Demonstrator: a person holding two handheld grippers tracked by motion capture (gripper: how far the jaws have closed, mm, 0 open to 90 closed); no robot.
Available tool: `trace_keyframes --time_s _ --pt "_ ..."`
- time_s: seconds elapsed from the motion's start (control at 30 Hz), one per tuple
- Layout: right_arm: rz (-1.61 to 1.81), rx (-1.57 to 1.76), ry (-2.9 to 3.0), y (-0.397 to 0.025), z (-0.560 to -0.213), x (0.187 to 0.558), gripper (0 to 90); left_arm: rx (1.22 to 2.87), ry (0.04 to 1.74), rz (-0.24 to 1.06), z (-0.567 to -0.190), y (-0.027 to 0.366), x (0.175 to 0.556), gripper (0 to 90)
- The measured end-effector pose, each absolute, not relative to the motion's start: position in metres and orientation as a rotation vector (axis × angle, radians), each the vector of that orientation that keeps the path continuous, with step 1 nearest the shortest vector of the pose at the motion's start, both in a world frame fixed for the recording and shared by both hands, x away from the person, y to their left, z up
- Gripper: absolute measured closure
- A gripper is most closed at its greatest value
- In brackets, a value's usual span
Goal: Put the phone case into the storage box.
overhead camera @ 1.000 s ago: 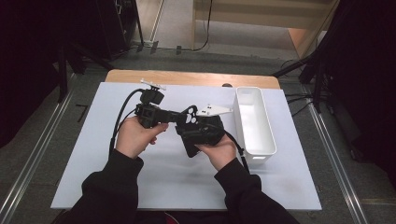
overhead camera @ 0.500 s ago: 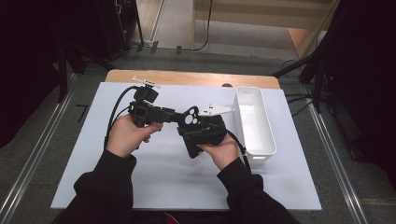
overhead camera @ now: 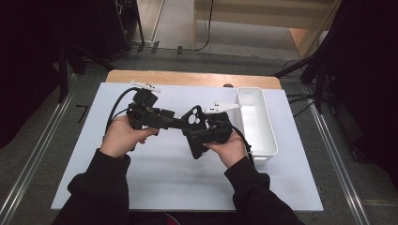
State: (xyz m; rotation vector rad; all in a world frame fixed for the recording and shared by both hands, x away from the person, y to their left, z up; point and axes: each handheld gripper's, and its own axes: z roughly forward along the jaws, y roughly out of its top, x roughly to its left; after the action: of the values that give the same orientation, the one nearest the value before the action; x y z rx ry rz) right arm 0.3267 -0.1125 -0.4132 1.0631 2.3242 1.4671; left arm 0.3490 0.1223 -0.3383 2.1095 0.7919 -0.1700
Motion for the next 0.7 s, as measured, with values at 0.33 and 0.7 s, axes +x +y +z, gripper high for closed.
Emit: trace_keyframes --time_s 0.33,0.7 --pt "1.478 1.021 2.374 -0.12 -0.408 0.327 12.2 2.144 0.708 -0.124 -0.349 0.128 0.349 29.2" --pt "1.484 1.001 2.4 -0.124 -0.404 0.327 12.1 2.126 0.682 -0.137 -0.36 0.134 0.346 29.2"
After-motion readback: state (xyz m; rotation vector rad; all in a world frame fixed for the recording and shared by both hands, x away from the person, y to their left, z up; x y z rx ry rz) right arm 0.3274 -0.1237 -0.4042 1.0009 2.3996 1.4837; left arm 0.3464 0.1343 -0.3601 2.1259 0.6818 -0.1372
